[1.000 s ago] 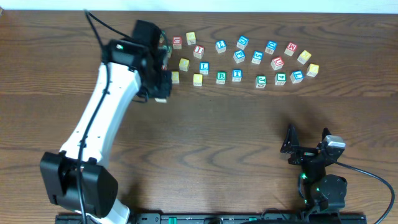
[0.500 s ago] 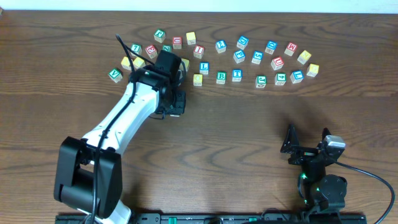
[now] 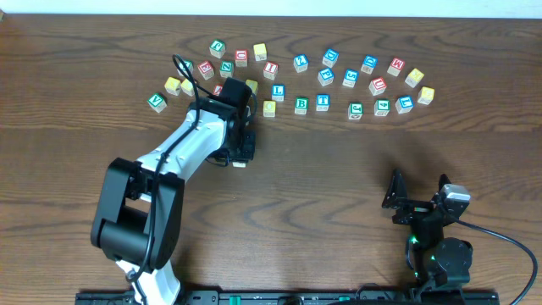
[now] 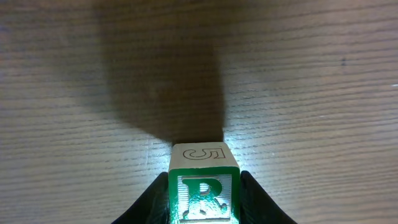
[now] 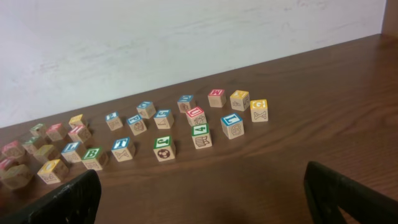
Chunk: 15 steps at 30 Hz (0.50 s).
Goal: Spell out ROBOT
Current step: 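Carry the R block toward the table center and release it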
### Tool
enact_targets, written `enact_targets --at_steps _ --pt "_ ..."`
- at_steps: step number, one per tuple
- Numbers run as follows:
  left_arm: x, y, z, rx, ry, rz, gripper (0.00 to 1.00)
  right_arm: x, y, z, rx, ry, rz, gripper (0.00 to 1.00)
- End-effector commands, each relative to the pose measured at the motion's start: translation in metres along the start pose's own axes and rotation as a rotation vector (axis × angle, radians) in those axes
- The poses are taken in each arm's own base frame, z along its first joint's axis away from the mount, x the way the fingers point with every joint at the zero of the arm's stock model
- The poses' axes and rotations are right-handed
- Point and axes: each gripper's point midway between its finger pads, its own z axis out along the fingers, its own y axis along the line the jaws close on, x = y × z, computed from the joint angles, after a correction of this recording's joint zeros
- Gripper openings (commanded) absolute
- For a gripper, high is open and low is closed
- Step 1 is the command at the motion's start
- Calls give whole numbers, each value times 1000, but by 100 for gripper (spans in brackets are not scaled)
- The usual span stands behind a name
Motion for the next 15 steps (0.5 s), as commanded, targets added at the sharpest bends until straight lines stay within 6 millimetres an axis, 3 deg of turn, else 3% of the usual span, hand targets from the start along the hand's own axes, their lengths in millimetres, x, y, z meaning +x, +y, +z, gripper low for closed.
enact_targets --at_steps 1,15 --pt "3 2 4 -9 13 10 28 0 -2 0 8 -3 -12 99" --pt "3 4 4 -19 10 19 29 0 -2 0 8 -3 -12 99"
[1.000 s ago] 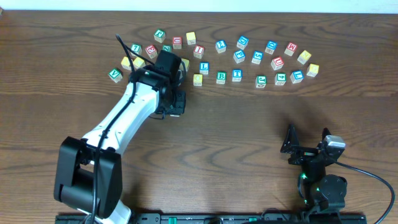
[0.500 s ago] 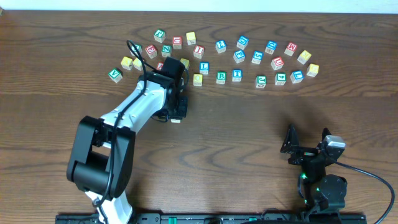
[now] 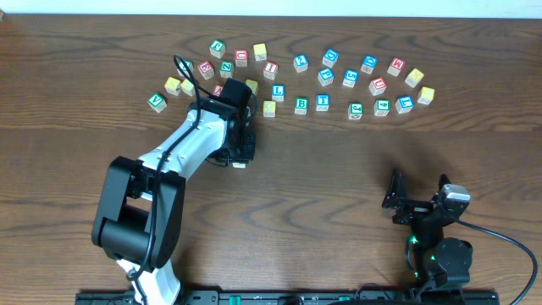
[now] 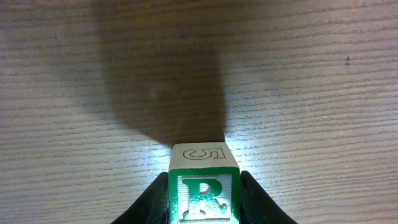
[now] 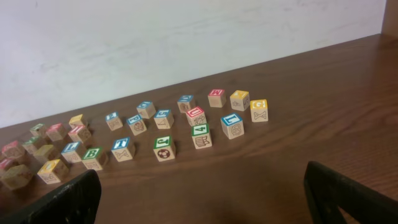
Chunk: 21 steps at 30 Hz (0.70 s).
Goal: Spell out ROBOT
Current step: 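Carry the R block toward the table center and release it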
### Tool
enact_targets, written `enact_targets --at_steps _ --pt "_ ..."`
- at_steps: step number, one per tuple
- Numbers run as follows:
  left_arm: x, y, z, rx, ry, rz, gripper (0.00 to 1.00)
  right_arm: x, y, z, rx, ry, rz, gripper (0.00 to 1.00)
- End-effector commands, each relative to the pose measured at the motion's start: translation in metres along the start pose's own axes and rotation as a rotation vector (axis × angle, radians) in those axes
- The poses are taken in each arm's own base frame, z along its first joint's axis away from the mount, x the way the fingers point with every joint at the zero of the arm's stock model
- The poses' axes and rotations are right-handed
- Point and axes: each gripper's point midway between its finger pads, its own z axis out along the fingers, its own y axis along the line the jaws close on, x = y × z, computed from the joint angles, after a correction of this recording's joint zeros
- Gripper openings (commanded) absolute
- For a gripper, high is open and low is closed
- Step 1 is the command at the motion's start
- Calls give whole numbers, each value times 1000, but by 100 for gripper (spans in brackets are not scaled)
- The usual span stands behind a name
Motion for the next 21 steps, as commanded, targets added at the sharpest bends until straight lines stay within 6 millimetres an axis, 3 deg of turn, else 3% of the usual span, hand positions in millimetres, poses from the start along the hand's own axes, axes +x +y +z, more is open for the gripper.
enact_targets --at_steps 1,12,13,21 --pt "2 5 3 -24 5 20 29 0 -2 0 8 -3 -12 99" --pt "1 6 3 -34 3 19 29 0 -2 0 8 -3 -12 99" --pt "2 6 3 -33 3 20 37 0 -2 0 8 -3 -12 99" --pt "1 6 3 -34 2 19 38 0 -2 0 8 -3 -12 99"
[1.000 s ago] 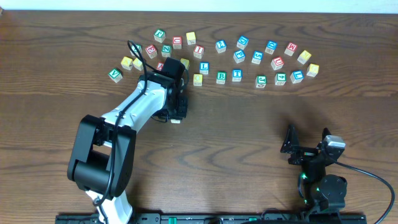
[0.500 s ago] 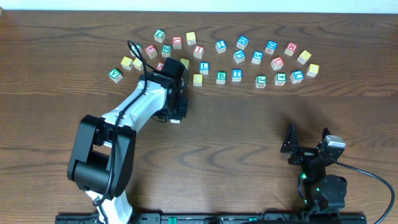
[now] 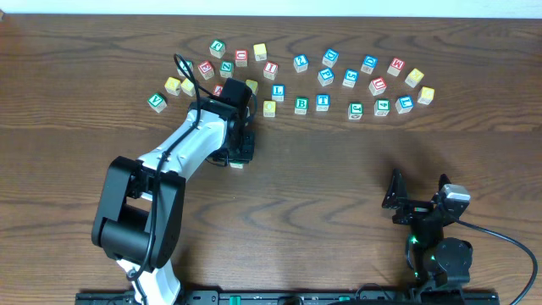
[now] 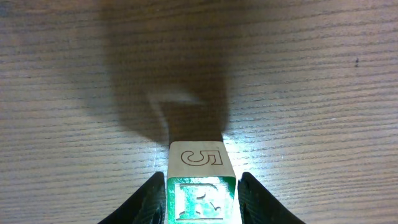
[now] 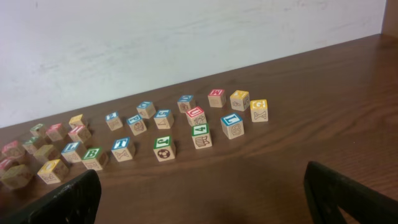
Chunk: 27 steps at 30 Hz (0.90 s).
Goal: Spell out ROBOT
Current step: 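Carry the R block toward the table center and release it, then raise the left gripper and reach the right gripper toward the green B block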
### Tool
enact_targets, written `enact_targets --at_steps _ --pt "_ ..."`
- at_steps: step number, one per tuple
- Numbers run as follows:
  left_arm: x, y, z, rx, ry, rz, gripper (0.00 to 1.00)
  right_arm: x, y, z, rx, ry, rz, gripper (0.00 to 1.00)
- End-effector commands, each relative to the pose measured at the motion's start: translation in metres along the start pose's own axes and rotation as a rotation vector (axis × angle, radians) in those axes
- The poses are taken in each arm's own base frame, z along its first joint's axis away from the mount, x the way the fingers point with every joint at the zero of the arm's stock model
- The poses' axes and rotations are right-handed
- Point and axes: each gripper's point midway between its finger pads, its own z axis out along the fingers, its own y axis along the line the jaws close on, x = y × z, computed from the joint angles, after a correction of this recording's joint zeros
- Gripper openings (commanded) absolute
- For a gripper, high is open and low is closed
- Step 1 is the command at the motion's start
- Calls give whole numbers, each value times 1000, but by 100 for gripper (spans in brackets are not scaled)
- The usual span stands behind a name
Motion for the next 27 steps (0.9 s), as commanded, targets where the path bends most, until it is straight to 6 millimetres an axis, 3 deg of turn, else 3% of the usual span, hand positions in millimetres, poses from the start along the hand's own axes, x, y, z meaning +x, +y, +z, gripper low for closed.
enact_targets --at_steps 1,6,11,19,27 --pt "2 2 3 -11 6 13 38 0 -2 0 8 -3 -12 99" --pt "-5 0 -4 -5 -17 15 38 0 -2 0 8 -3 -12 99" --pt "-21 -5 -31 7 -69 45 38 0 -2 0 8 -3 -12 99" --pt "-40 3 -99 31 -209 15 38 0 -2 0 8 -3 -12 99" --pt "-41 38 -187 44 -434 -75 45 0 -3 0 11 -4 -12 99"
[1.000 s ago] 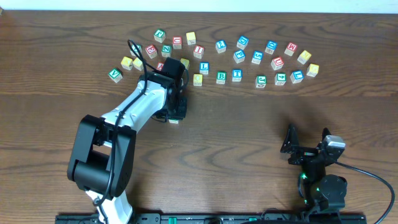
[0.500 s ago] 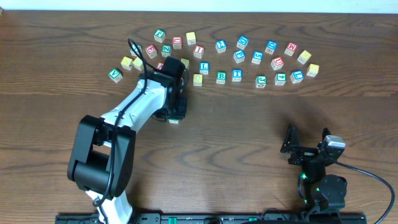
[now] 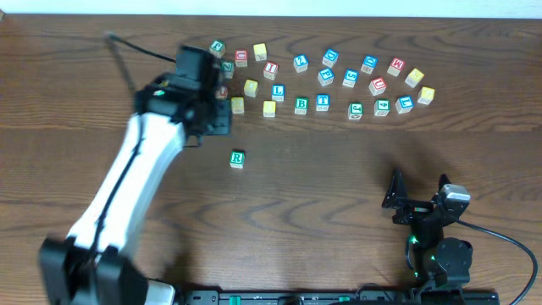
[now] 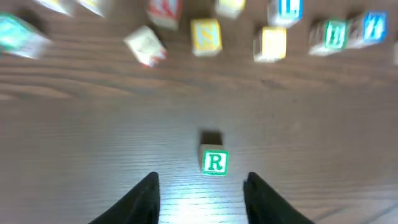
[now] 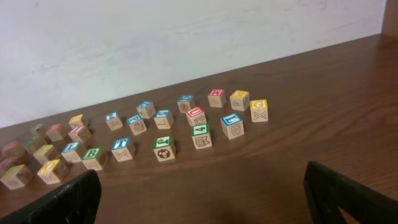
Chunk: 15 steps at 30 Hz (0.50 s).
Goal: Spell out ROBOT
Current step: 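Raise the left gripper and reach the right gripper toward the green B block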
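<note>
The green R block [image 3: 237,158] stands alone on the table, R face up, also seen in the left wrist view as the R block [image 4: 214,161]. My left gripper [image 3: 212,119] hangs open above and behind it, its fingers [image 4: 144,198] spread wide with nothing between them. Beyond lie the scattered letter blocks [image 3: 322,80], among them a green B [image 3: 301,105] and a blue T [image 3: 323,102]. My right gripper [image 5: 199,196] rests open at the table's near right, far from every block.
The letter blocks form a loose arc across the back of the table [image 3: 339,169]. The right arm's base [image 3: 440,250] sits at the front right. A pale wall [image 5: 186,37] stands behind the blocks.
My left gripper let go of the R block, opened wide and has moved up and back toward the block row. The R block stays where it was set down. Right arm unchanged.
My left gripper held the R block just above or on the table below the block arc through all three earlier moments, lowering slightly. Now the block stands free there and the gripper is open, raised near the row. The right arm never moved.
</note>
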### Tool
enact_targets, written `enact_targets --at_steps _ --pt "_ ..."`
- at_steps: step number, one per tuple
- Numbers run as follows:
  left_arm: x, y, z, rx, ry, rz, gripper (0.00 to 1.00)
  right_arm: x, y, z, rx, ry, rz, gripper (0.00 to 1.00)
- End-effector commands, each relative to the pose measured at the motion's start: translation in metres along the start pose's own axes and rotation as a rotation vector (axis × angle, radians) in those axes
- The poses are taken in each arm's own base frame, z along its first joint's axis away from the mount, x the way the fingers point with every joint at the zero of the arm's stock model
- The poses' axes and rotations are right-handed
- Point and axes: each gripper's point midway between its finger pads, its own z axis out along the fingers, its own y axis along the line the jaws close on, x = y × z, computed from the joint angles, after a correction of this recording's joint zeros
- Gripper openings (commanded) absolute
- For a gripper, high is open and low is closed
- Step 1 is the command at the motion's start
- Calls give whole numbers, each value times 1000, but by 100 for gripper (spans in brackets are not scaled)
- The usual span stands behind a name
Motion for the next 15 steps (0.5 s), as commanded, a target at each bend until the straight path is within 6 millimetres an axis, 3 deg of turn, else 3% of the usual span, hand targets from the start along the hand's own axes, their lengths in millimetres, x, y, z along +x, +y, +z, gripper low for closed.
enact_targets --at_steps 1,4,8,12,15 --pt "-18 13 -41 -5 -121 -27 47 0 -3 0 11 -4 -12 99" --pt "-22 21 -70 -7 -197 -49 51 -1 -4 0 18 -8 -12 99" --pt "-21 26 -92 -9 -248 -62 63 -7 1 0 -5 -30 -5 99" --pt "-18 27 -100 -9 -259 -63 72 -4 14 -1 -84 -13 -7 99" --pt "-16 27 -99 -11 -248 -64 76 -15 19 -3 -100 -32 -8 99"
